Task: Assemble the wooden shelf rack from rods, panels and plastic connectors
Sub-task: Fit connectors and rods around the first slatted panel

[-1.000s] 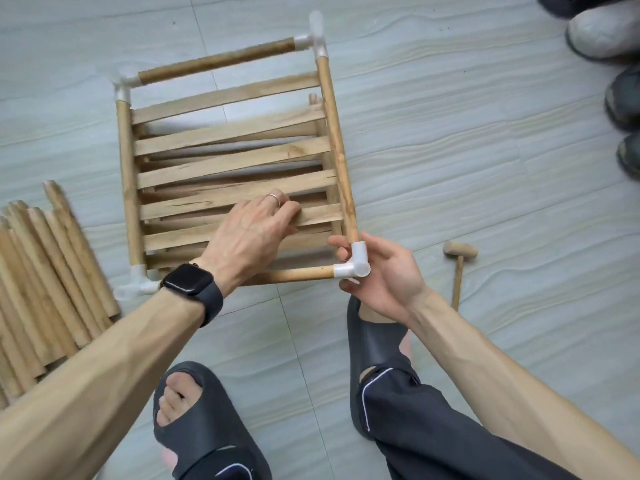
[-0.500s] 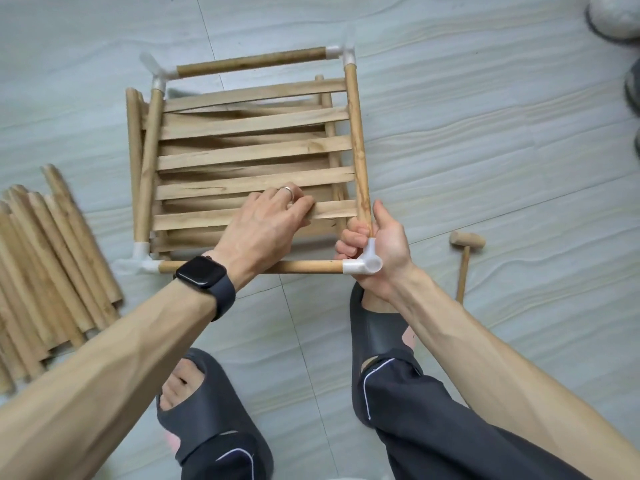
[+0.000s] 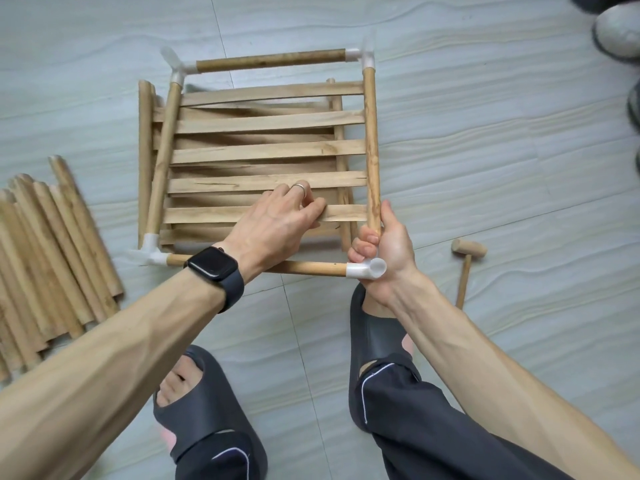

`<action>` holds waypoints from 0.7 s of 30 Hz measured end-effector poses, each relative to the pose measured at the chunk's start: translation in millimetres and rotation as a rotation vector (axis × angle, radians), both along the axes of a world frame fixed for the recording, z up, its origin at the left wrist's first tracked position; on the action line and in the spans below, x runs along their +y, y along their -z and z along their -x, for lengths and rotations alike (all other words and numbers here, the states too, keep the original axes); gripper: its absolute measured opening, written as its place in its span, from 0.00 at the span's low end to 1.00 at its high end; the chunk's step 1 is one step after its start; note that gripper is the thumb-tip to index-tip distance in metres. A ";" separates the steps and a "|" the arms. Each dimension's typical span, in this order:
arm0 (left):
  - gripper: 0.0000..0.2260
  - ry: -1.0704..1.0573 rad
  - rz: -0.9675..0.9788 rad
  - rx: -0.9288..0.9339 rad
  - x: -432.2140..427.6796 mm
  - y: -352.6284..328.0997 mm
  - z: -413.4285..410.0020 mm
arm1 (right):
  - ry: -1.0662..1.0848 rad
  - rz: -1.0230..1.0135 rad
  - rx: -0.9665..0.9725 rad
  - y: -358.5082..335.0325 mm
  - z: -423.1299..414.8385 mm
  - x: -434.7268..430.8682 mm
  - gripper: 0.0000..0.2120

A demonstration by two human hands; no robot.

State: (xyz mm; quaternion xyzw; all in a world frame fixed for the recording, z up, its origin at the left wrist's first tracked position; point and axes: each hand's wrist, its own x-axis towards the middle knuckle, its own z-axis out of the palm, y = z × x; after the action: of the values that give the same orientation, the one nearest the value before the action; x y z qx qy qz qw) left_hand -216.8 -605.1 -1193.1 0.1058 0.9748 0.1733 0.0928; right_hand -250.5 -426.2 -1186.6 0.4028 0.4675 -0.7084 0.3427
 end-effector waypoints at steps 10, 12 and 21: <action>0.17 -0.128 -0.102 -0.013 10.2 5.2 0.0 | -0.081 0.098 0.058 1.7 33.8 13.5 0.22; 0.30 -0.140 -0.118 -0.077 2.9 6.4 -2.9 | -0.085 0.140 0.048 5.2 42.9 19.8 0.24; 0.44 -0.215 0.280 -0.278 -35.3 24.6 -49.3 | -0.611 -0.779 0.514 14.8 44.2 31.8 0.26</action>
State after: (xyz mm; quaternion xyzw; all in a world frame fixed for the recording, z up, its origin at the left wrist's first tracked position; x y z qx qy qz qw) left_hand -167.5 -640.4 -1217.7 -0.0377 0.9728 0.0583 0.2211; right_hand -294.7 -394.4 -1201.4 0.1601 0.8589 -0.4271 0.2330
